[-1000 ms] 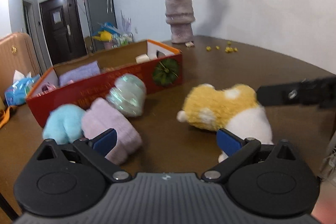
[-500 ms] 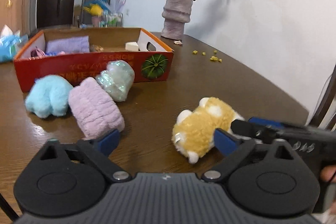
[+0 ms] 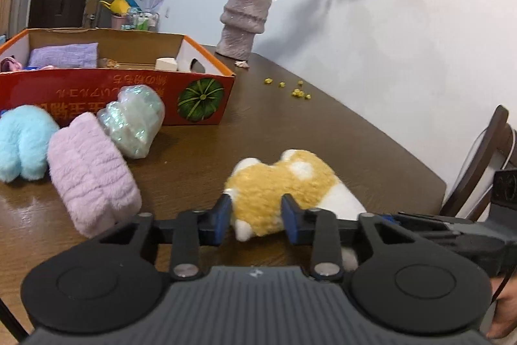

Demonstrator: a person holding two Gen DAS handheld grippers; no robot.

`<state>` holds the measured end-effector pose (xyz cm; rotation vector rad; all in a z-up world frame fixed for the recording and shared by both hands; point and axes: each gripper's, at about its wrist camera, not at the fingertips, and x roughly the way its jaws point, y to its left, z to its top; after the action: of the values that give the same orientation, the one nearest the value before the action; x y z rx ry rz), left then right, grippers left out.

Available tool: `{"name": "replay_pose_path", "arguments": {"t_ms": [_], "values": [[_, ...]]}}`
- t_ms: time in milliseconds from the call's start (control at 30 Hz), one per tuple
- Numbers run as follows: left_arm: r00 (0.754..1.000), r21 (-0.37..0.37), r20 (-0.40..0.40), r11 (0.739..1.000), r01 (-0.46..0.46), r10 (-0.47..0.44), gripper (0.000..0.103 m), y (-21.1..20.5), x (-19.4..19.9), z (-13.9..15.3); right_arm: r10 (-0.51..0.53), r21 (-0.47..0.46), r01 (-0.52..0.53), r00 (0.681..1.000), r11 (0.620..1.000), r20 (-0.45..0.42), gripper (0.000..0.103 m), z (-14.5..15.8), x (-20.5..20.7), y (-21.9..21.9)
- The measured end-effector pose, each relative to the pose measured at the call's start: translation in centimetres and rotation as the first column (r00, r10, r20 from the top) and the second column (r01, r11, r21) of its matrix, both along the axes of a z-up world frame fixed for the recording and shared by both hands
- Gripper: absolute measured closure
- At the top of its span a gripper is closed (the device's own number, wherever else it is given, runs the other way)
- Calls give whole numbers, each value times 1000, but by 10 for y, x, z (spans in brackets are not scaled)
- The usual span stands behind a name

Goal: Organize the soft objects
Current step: 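Carry the plush lamb into the box and open both grippers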

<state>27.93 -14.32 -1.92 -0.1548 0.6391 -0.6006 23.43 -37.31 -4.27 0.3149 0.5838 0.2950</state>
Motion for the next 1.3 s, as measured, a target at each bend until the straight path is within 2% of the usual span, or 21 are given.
{"name": "replay_pose_path", "arguments": {"t_ms": [133, 267, 333, 367, 400, 433, 500, 567, 600, 667, 767, 900, 967, 1100, 1200, 1300], "values": [[1000, -59, -10, 998, -28, 27, 70, 12, 21, 19, 15, 30, -18, 997, 999, 74, 55, 25, 13, 1], [991, -118, 105, 991, -67, 80, 69, 36, 63, 72, 58, 23, -64, 980, 998, 190, 55, 69, 58, 14], [977, -72, 191, 994, -82, 94, 67, 42, 93, 94, 90, 27, -98, 973, 995, 212, 55, 89, 100, 23], [970, -25, 229, 996, -80, 83, 66, 44, 111, 100, 100, 30, -109, 972, 994, 213, 55, 95, 124, 28], [968, 13, 240, 997, -82, 77, 66, 45, 134, 101, 107, 30, -115, 973, 993, 203, 55, 99, 150, 34], [971, 42, 225, 994, -97, 86, 66, 46, 157, 100, 106, 23, -113, 976, 993, 189, 55, 102, 177, 40], [981, 95, 136, 984, -151, 137, 67, 48, 210, 88, 116, -12, -116, 984, 993, 138, 55, 100, 230, 56], [987, 121, 56, 980, -157, 151, 67, 49, 249, 72, 121, -61, -117, 990, 991, 70, 55, 91, 277, 70], [987, 138, 13, 978, -158, 158, 71, 50, 265, 63, 133, -91, -129, 991, 987, 36, 55, 85, 295, 76], [983, 181, -44, 969, -168, 179, 72, 49, 285, 48, 123, -164, -122, 992, 979, -3, 54, 77, 318, 85], [986, 206, -27, 966, -153, 162, 69, 51, 286, 40, 146, -264, -164, 985, 950, -87, 48, 63, 336, 93], [985, 210, -8, 964, -164, 170, 66, 58, 276, 51, 94, -346, -98, 995, 933, -29, 41, 64, 331, 93], [985, 199, 33, 965, -173, 170, 62, 65, 263, 66, 88, -360, -79, 996, 930, 8, 37, 79, 326, 92], [965, 214, 154, 947, -241, 210, 54, 80, 235, 108, 45, -403, 13, 990, 915, 134, 37, 122, 301, 89], [946, 203, 207, 935, -291, 249, 45, 99, 207, 135, 37, -357, 34, 981, 934, 189, 30, 159, 272, 81], [922, 205, 261, 917, -343, 286, 37, 112, 175, 153, 54, -340, 26, 973, 940, 222, 26, 182, 242, 78]]}}
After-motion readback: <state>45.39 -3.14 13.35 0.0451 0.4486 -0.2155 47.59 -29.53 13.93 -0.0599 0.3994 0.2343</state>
